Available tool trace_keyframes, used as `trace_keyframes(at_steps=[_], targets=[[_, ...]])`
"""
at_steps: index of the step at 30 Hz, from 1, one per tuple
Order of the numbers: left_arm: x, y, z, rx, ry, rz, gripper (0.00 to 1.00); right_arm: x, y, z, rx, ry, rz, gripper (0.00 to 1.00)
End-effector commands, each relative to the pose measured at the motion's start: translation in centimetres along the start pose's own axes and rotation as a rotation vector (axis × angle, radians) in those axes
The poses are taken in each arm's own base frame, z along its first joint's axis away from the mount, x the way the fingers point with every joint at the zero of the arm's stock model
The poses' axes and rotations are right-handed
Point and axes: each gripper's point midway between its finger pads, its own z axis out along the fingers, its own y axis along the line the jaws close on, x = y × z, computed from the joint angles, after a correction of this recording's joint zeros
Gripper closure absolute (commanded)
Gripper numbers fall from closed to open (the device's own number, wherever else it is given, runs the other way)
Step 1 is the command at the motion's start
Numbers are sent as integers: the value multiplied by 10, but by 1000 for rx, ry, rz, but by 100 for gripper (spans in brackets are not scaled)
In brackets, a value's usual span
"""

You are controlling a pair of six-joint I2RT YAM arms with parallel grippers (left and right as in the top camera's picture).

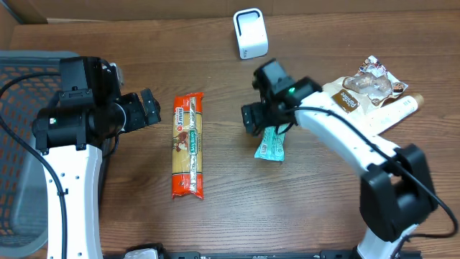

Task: Scan the item barcode

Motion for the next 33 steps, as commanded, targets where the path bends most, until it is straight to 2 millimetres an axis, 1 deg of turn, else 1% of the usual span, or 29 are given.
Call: trace_keyframes(at_steps=[1, 3, 4, 6, 9, 11, 13, 16, 19, 25, 27, 31, 33], targets=[[-5, 0, -2, -4, -14, 17, 0, -18, -19, -21, 40, -60, -401, 5], [-5, 0, -2, -4, -14, 17, 0, -18, -34, -12, 46, -45, -439, 6], [-5, 0, -2, -4, -14, 17, 0, -16, -38, -4, 24, -36, -459, 7], [-5, 0, -2, -4, -14, 17, 0, -13, -44, 7, -26, -18, -469, 8], [-5, 0, -2, -4, -14, 17, 0, -4, -54, 26, -96, 22, -438, 12], [-5, 0, -2, -4, -14, 17, 0, 3, -59, 33, -135, 44, -425, 14], [-5, 0, -2, -4, -14, 17, 1, 7, -56, 36, -194, 50, -425, 15], [-5, 0, -2, -4, -14, 17, 0, 7, -46, 34, -268, 34, -416, 15], [-5, 0, -2, -4, -14, 17, 0, 11, -44, 38, -280, 51, -418, 15], [-5, 0, -2, -4, -14, 17, 0, 37, -47, 61, -307, 158, -406, 16], [-5, 0, -2, -4, -14, 17, 0, 40, -48, 67, -312, 174, -400, 16], [-5, 0, -2, -4, -14, 17, 1, 42, -50, 69, -304, 185, -398, 16], [-5, 0, -2, -4, -14, 17, 0, 45, -53, 69, -289, 201, -396, 20]])
